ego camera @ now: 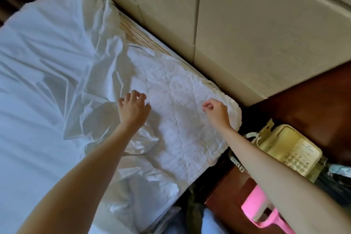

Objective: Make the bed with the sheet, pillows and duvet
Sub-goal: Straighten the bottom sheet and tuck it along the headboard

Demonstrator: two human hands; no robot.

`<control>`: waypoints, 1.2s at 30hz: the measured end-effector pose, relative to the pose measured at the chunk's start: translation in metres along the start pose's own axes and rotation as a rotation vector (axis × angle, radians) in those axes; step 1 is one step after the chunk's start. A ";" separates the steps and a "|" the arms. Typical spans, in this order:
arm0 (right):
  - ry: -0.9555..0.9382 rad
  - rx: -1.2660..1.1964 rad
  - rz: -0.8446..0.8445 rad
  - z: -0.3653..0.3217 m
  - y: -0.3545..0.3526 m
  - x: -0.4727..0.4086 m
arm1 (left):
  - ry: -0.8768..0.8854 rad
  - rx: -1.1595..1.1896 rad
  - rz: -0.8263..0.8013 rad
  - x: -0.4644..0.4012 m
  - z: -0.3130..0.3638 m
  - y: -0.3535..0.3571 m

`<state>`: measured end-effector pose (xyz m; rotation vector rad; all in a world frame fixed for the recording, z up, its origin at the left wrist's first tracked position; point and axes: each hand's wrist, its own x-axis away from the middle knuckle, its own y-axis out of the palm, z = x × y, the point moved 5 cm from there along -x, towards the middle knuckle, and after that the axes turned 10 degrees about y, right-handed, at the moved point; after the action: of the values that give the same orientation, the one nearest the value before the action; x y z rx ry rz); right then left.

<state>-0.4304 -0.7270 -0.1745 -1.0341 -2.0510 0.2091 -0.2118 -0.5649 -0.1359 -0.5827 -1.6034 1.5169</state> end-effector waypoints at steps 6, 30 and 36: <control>-0.003 0.045 -0.168 -0.022 0.071 0.018 | -0.476 0.059 -0.399 0.086 -0.087 0.046; -0.231 0.446 -0.065 -0.071 -0.012 0.036 | -0.280 1.414 0.172 0.067 0.043 -0.011; -0.464 1.219 0.145 -0.083 -0.067 0.051 | -0.354 1.336 0.232 0.082 0.066 0.004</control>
<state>-0.4273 -0.7499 -0.0581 -0.3381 -1.6833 1.6447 -0.3109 -0.5372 -0.1137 0.2900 -0.4259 2.4954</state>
